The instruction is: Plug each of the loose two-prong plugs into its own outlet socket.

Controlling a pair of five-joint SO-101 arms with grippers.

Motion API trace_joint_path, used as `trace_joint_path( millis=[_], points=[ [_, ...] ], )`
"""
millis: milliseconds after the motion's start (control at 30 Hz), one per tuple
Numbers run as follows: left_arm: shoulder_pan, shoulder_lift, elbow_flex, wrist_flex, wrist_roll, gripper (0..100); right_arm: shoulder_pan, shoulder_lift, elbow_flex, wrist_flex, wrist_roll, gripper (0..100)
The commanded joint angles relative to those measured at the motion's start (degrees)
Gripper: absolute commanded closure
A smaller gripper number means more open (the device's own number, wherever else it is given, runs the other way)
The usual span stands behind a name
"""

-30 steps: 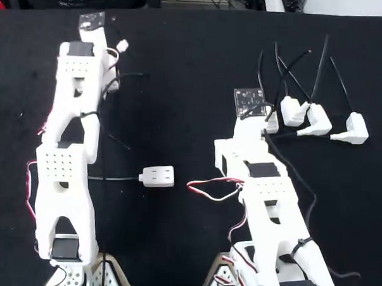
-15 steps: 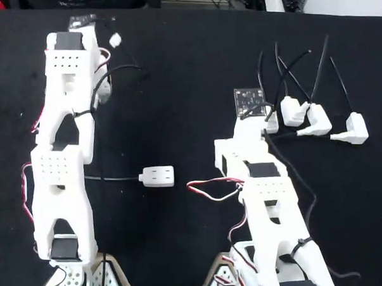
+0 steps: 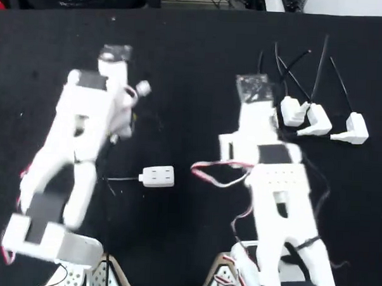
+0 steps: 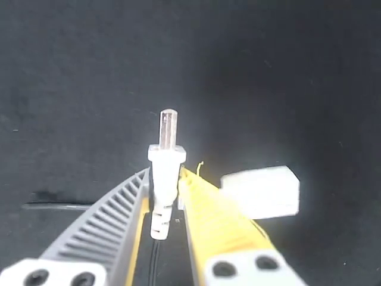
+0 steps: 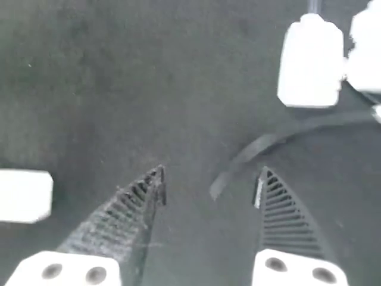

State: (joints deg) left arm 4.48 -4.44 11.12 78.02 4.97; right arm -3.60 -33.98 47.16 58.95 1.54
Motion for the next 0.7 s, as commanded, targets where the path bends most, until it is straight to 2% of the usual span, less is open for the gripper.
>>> trace_joint_path(
  millis=[0,167,300,500,667],
  points=[
    [10.42,-16.53,18.51,-13.45,-0.62,97,7.91,-0.4,-7.6,9.67,5.8,76.9],
    [23.34,-26.73,29.85,-21.54,-0.53,97,15.56,-0.4,-5.67,9.85,8.62,76.9],
    [27.65,-27.52,35.47,-27.6,-0.18,93,16.53,-0.4,-2.33,9.76,10.11,76.9],
    [26.77,-25.85,39.08,-33.49,-0.09,73,16.44,-0.4,-1.01,9.67,9.85,76.9],
    [19.47,-29.1,36.35,-32.09,-0.09,72,14.24,-0.4,0.48,10.11,10.02,76.9]
  ],
)
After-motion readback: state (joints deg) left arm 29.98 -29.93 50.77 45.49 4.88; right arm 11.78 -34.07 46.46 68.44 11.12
